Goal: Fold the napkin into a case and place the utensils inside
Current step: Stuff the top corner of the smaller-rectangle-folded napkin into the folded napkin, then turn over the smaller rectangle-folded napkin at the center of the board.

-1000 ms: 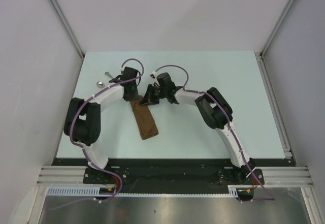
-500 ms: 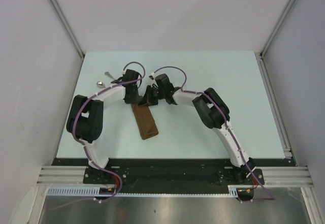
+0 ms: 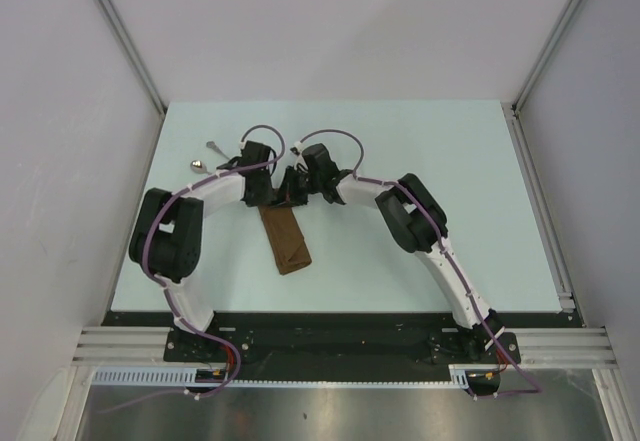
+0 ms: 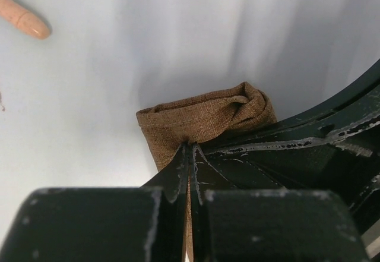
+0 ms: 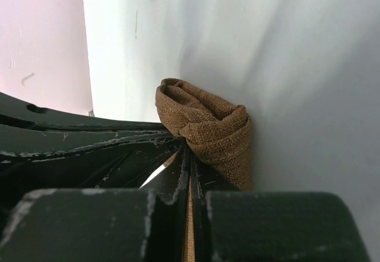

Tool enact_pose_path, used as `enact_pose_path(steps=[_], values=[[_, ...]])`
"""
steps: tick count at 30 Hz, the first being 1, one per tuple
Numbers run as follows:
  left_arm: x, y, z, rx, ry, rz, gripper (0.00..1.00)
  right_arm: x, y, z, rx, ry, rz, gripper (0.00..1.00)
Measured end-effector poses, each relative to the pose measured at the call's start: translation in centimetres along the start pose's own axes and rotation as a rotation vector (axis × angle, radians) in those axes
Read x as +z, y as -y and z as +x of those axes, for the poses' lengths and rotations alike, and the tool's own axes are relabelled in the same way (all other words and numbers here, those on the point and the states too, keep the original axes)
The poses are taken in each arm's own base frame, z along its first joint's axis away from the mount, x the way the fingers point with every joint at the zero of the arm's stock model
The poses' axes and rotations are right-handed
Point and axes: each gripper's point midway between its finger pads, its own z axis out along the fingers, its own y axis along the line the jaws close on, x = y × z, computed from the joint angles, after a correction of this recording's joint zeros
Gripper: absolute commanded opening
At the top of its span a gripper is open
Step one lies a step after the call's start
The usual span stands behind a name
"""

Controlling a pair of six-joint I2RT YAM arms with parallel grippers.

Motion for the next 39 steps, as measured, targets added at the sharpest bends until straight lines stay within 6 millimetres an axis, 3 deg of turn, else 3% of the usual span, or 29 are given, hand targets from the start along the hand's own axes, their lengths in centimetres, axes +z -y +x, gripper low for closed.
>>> enact_pose_path(steps=[14, 17, 21, 27, 32, 34, 39], values=[[0.1, -0.2, 0.1, -0.056, 0.032, 0.069, 0.01, 0.1, 0.0, -0.2, 0.004, -0.041, -0.013, 0.02], [-0.3, 0.1, 0.0, -0.055, 0.016, 0.077, 0.07, -0.3, -0.1, -0.2, -0.016, -0.030, 0.007, 0.11], [-1.4, 0.7, -0.3, -0.054, 0.009, 0.105, 0.27, -1.4, -0.3, 0.0, -0.046, -0.026, 0.058, 0.23], [-7.4, 1.3, -3.0, -0.081, 0.119, 0.171, 0.38, -3.5, -2.4, -0.2, -0.125, -0.032, 0.095, 0.37], [-14.1, -0.4, -6.0, -0.146, 0.299, 0.208, 0.43, -5.1, -3.6, 0.3, -0.206, -0.052, 0.163, 0.50], [-16.1, -1.9, -6.2, -0.184, 0.358, 0.195, 0.45, -5.7, -3.7, 1.4, -0.246, -0.081, 0.214, 0.54], [-18.2, -4.1, -4.9, -0.253, 0.404, 0.152, 0.52, -6.5, -3.0, 4.8, -0.357, -0.139, 0.382, 0.60]])
